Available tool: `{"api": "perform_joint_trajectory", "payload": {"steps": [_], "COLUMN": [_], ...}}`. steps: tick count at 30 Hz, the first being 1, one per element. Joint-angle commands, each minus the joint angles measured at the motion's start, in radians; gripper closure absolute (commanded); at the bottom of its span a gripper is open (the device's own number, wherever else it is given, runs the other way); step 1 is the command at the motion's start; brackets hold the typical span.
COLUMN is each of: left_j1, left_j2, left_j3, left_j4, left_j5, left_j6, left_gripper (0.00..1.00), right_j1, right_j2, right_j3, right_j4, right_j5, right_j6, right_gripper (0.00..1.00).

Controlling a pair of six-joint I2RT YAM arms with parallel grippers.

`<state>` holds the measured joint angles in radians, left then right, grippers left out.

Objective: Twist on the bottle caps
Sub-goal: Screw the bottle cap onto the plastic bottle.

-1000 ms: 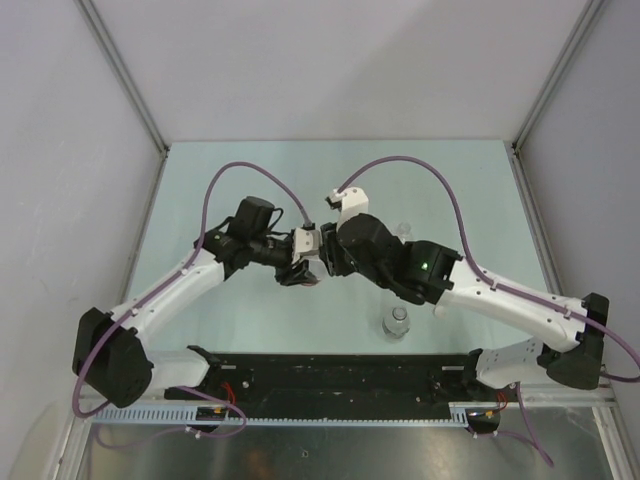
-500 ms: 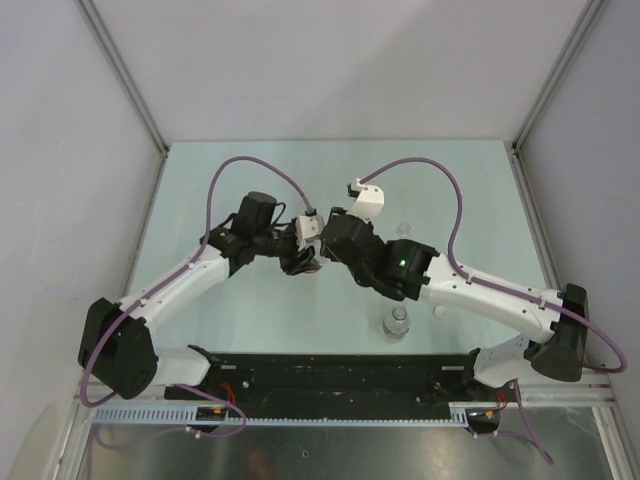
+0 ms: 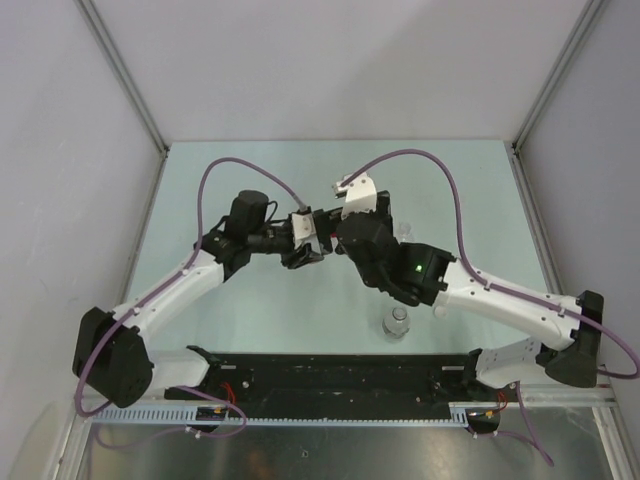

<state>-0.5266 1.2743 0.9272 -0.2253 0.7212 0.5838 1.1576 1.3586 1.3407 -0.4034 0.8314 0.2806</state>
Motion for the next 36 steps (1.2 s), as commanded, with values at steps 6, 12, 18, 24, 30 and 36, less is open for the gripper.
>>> {"api": "perform_joint_trajectory", "payload": {"steps": [6,12,18,24,30,36], "left_j1": [-0.042,-0.026,-0.022,-0.021,-0.022,-0.023], "left_j2": [-0.037,-0.04,-0.048,-0.063,-0.065,-0.078], "left_j3": [-0.025,-0.023,-0.025,-0.035,-0.052,-0.072], "left_j4": [0.049,0.032,-0.046,-0.092,-0.133,-0.176], "left_j5": [0.006,0.094,0.169,0.207,0.213,0.222], "left_j6": [0.025,0.042,0.128,0.168,0.225,0.29], "left_gripper": [0.46,0.45,0.46,0.47,0.48,0.48], "right_j1": [0.103,0.115,0.145,0.146,0.148,0.145], "right_j2": [-0.108,-0.178,-0.277,-0.336,-0.359,-0.334], "right_j3": [-0.111,-0.13,-0.13,-0.129,-0.13,-0.13], "right_j4": [0.254,0.163,-0.068,-0.081,-0.18,-0.176], "right_j5": [-0.71,-0.867,-0.772,-0.68,-0.722,-0.686], "right_j6": [-0.276,-0.324,-0.479,-0.481,-0.61,-0.756], "right_gripper": [0.01,0.01,0.01,0.01,0.05,0.1]}}
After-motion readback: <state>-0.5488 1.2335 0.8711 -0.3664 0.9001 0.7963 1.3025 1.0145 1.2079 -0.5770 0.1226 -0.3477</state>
